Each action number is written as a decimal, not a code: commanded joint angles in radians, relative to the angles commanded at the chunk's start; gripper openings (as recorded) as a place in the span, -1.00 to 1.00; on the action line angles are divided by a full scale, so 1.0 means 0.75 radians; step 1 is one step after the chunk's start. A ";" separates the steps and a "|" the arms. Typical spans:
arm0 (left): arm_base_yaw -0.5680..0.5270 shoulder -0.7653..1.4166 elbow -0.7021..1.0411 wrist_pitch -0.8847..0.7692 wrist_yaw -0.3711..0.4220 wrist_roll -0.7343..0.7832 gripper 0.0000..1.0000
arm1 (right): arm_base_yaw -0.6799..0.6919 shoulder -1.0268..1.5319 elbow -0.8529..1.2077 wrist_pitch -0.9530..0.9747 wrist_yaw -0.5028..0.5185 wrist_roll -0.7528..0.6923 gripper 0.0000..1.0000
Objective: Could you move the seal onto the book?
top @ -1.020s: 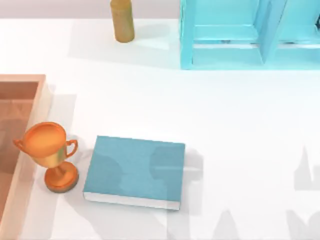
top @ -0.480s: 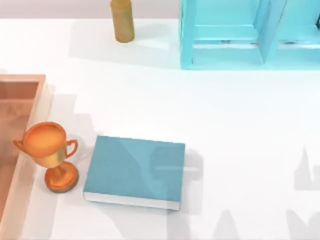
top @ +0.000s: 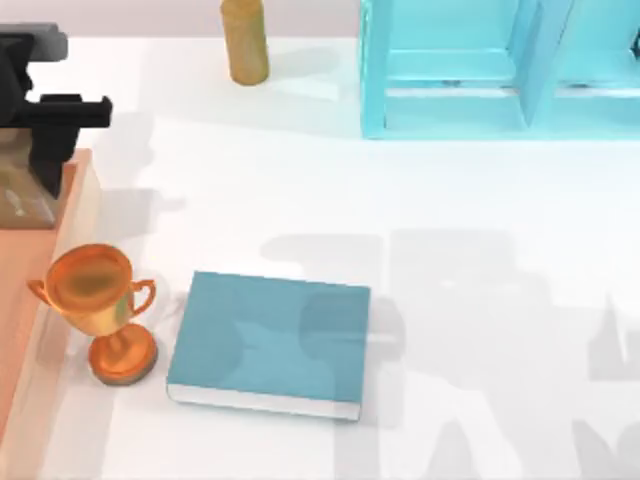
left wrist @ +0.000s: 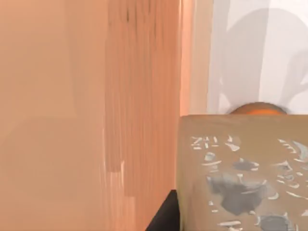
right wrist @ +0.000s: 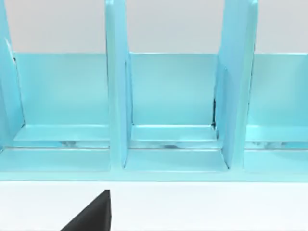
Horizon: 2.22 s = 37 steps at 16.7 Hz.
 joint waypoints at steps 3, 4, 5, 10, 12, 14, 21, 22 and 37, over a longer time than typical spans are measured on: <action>-0.072 -0.018 0.030 -0.056 -0.003 -0.070 -1.00 | 0.000 0.000 0.000 0.000 0.000 0.000 1.00; -0.072 -0.018 0.030 -0.056 -0.003 -0.070 -1.00 | 0.000 0.000 0.000 0.000 0.000 0.000 1.00; -0.072 -0.018 0.030 -0.056 -0.003 -0.070 -1.00 | 0.000 0.000 0.000 0.000 0.000 0.000 1.00; -0.097 -0.015 0.044 -0.029 -0.012 -0.105 -1.00 | 0.000 0.000 0.000 0.000 0.000 0.000 1.00; -0.160 -0.004 0.060 0.016 -0.025 -0.176 -1.00 | 0.000 0.000 0.000 0.000 0.000 0.000 1.00; -0.252 0.019 0.060 0.074 -0.035 -0.267 -1.00 | 0.000 0.000 0.000 0.000 0.000 0.000 1.00; -0.628 0.115 -0.086 0.289 -0.026 -0.605 -1.00 | 0.000 0.000 0.000 0.000 0.000 0.000 1.00; -0.669 0.122 -0.118 0.312 -0.020 -0.644 -1.00 | 0.000 0.000 0.000 0.000 0.000 0.000 1.00; -0.763 0.126 -0.164 0.369 -0.055 -0.764 -1.00 | 0.000 0.000 0.000 0.000 0.000 0.000 1.00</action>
